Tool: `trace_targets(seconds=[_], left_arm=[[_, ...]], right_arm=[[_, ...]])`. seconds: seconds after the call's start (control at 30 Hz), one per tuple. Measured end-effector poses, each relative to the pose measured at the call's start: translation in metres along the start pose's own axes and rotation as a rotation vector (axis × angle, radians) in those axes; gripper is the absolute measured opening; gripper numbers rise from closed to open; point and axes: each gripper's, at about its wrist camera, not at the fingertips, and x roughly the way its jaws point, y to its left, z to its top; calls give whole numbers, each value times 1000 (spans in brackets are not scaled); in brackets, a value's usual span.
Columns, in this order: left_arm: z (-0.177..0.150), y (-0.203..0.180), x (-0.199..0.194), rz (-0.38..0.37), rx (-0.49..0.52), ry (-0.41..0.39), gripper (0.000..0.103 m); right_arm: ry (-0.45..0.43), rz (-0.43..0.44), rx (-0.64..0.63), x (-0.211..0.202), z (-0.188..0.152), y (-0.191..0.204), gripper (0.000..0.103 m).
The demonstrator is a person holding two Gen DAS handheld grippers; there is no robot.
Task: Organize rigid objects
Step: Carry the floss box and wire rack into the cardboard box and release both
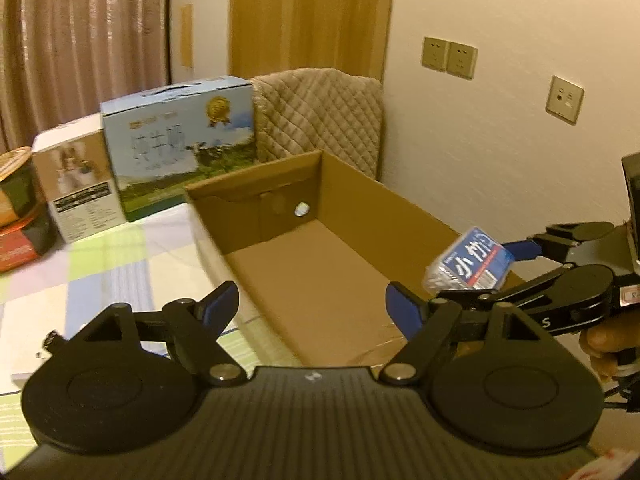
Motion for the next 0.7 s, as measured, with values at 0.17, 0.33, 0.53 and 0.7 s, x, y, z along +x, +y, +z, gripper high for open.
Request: trace_targets(seconds=[0.17,0.33,0.53,0.7], left_arm=[[-6,14,-15,39,-16,4,77],[-16,27,-23,59,-36,18,77],[-30,39,-30,71,-58,22,77],[-36,52,-32,86,-71,30,77]], right_arm=[[3,5,8,0,0,1,84],[7,16,27,-1,2,3,84],[10,33,30,7,12,13,84],[38,61,16,24,17,29,84]])
